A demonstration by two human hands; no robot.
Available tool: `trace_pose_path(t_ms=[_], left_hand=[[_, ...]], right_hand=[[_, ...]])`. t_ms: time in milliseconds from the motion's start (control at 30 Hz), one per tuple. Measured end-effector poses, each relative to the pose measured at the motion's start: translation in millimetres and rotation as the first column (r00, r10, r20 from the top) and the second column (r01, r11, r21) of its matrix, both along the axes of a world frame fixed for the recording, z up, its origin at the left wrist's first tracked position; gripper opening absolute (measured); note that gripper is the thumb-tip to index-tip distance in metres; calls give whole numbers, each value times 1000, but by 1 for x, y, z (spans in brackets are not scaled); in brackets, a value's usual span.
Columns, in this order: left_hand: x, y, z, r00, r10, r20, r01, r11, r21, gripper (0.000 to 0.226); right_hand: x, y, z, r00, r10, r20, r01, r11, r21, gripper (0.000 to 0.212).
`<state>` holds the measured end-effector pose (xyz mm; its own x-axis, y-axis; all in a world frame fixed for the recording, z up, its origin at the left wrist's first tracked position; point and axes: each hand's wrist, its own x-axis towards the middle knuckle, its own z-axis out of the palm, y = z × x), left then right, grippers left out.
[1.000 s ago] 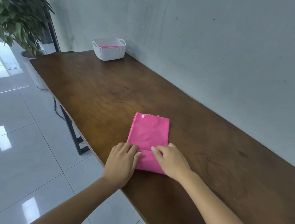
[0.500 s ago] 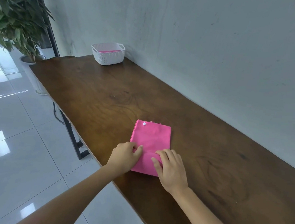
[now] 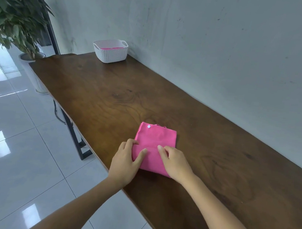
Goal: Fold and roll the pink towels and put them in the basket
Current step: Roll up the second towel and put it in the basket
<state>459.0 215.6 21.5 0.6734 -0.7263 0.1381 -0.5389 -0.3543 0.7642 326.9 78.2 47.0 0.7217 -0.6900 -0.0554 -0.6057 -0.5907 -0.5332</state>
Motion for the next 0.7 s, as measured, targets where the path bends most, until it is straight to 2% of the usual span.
trace_pose_path(t_ms=[67,133,200,267,300,433,467,533,600,700], left_hand=[[8,-2,4,998,-43,46,39,996,77,50],[18,-9,9,988,-111,105,91,980,176,48],[28,-15,12,972,-181,150,139,958,252,51],[34,-20,11,960,-229,160,171,935,310,54],[36,-22,11,958,-245,147,185,924,336,55],[36,-26,14,953,-294,69,239,874,424,61],[33,-25,17,950,-298,90,229,864,448,63],[26,-23,20,901,-307,308,125,861,493,69],[19,-20,21,806,-285,518,52,907,417,68],[7,-20,17,718,-280,637,85,944,318,55]], right_hand=[[6,-5,1,999,-17,-41,18,1000,8,49],[7,-6,0,997,-64,-44,61,996,-64,46],[0,2,-2,994,-103,44,111,958,-265,38],[-8,13,-10,992,-48,114,95,883,-459,39],[-12,19,-15,993,-18,119,76,862,-501,42],[-24,27,-29,990,-22,138,89,861,-501,51],[-26,27,-29,990,-21,141,92,852,-515,52],[-25,26,-24,993,-21,117,79,848,-524,53],[-19,22,-15,997,-37,70,67,874,-481,52],[-5,8,1,997,-81,-12,74,948,-309,48]])
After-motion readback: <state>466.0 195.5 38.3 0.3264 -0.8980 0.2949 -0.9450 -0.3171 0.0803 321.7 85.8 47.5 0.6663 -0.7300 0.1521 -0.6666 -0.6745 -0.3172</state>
